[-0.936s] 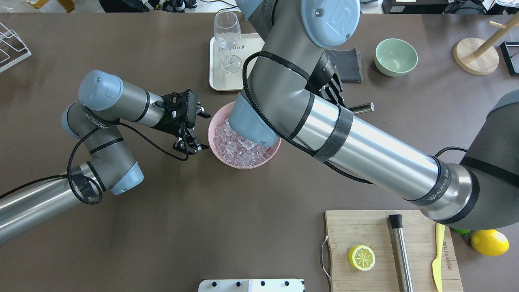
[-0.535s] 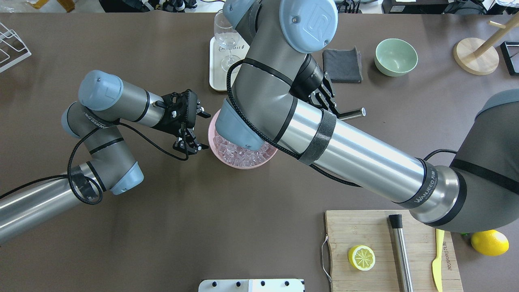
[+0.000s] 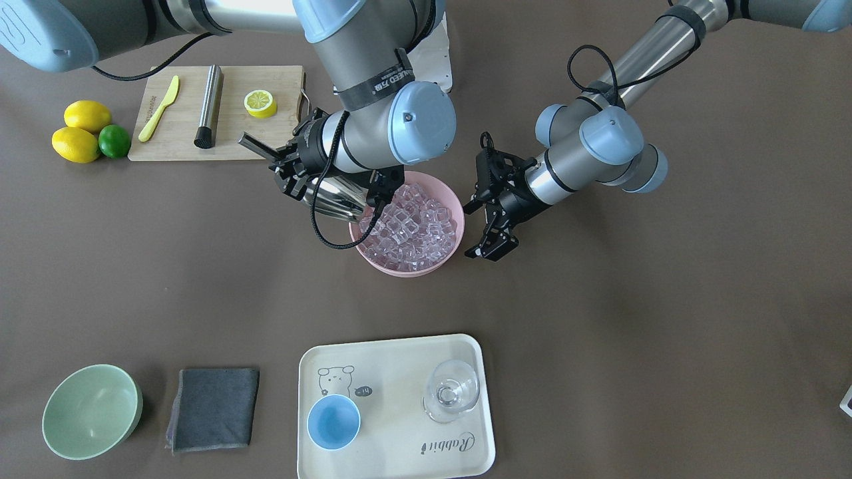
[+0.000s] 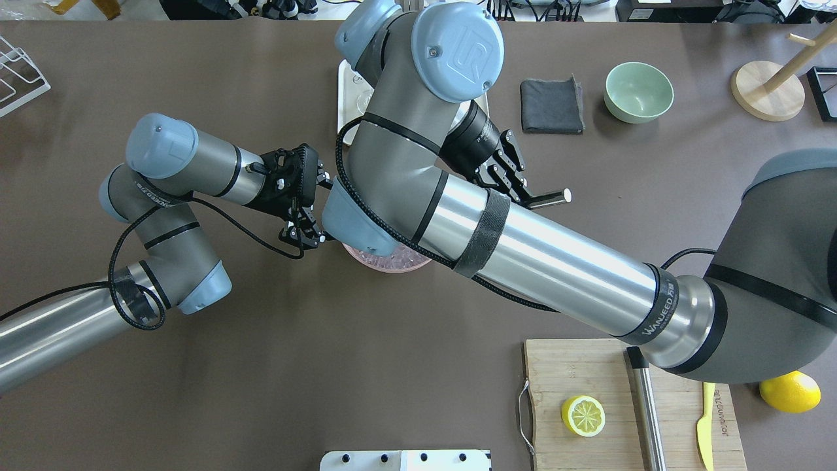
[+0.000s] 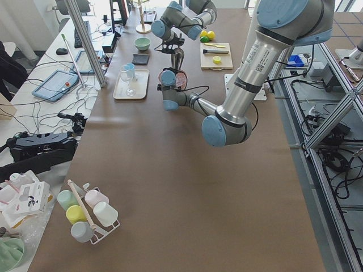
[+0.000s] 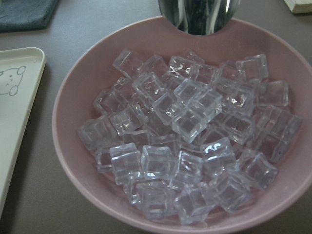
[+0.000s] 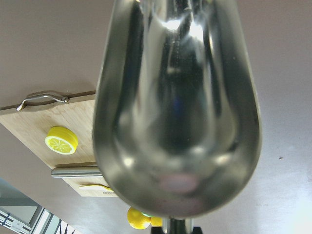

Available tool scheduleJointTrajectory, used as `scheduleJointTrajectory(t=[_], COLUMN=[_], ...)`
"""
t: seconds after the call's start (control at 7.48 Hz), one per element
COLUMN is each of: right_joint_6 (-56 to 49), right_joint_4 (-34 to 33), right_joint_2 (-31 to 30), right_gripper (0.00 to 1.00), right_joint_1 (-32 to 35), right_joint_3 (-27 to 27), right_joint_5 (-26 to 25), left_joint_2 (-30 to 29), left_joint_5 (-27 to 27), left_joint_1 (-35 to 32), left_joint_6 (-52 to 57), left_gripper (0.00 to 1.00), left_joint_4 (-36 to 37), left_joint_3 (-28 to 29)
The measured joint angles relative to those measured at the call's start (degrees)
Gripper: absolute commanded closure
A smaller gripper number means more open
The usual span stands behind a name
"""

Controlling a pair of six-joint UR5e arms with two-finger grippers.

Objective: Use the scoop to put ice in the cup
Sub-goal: 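Lower the scoop into the ice bowl with the right gripper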

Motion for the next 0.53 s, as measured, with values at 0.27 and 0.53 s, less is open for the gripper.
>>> scheduleJointTrajectory(t=[0.27, 0.53], right_joint_6=[1.82, 2.91], right_joint_4=[0.05, 0.06], right_joint_2=[0.22, 0.80], right_gripper=[1.00, 1.00], right_joint_1=[-1.17, -1.89], right_joint_3=[-0.98, -2.09], right_joint_5=[-0.35, -0.55], left_joint_2=[0.07, 0.08], left_joint_5=[0.03, 0.04], left_joint_1=[0.00, 0.00], left_joint_6=[0.00, 0.01], left_gripper=[0.03, 0.03], left_joint_4=[-0.24, -0.66], left_joint_3=[0.00, -0.02])
